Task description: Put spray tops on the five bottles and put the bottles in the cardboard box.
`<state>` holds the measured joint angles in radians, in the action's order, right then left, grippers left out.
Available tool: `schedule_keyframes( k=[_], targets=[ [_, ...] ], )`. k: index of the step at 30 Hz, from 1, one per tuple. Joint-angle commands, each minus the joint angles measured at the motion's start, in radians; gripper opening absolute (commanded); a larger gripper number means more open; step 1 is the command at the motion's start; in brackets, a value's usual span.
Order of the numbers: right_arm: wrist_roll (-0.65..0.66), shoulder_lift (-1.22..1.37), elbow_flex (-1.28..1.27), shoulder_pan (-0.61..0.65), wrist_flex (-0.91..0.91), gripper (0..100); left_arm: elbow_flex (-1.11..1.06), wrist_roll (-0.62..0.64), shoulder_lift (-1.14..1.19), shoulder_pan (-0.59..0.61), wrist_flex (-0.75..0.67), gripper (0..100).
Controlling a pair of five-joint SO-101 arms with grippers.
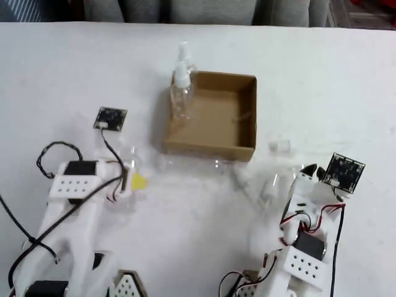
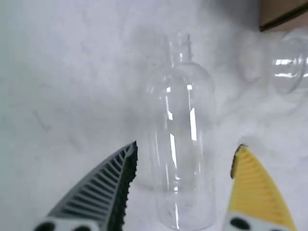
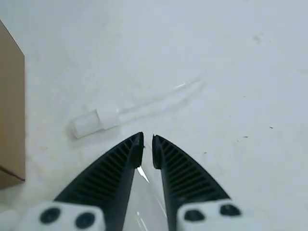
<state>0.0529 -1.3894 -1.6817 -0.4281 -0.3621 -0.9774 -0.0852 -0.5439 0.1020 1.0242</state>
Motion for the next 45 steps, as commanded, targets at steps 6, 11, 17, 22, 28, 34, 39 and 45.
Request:
schedule_keyframes(
  k=[6,11,17,22,28,34,39,45],
  targets=[
    [0.012,-0.012,-0.014,0.004,-0.007,1.6,0.361,-0.018,-0.041,-0.013,0.285,30],
    [0.012,-0.008,-0.014,0.005,-0.007,1.6,0.473,-0.064,0.064,-0.013,0.362,30],
    [0.012,-0.008,-0.014,0.005,-0.007,1.6,0.565,-0.035,0.277,-0.013,0.365,30],
    [0.012,-0.008,-0.014,0.005,-0.007,1.6,0.583,-0.011,0.401,-0.021,0.305,30],
    [0.012,-0.008,-0.014,0.007,-0.007,1.6,0.585,-0.009,0.513,-0.024,0.252,30],
    [0.012,-0.010,-0.014,0.007,-0.007,1.6,0.585,-0.009,0.568,-0.024,0.190,30],
    [0.012,-0.010,-0.014,0.007,-0.007,1.6,0.585,-0.008,0.615,-0.025,0.155,30],
    [0.012,-0.010,-0.014,0.007,-0.007,1.6,0.585,0.031,0.690,-0.025,0.097,31]
  ],
)
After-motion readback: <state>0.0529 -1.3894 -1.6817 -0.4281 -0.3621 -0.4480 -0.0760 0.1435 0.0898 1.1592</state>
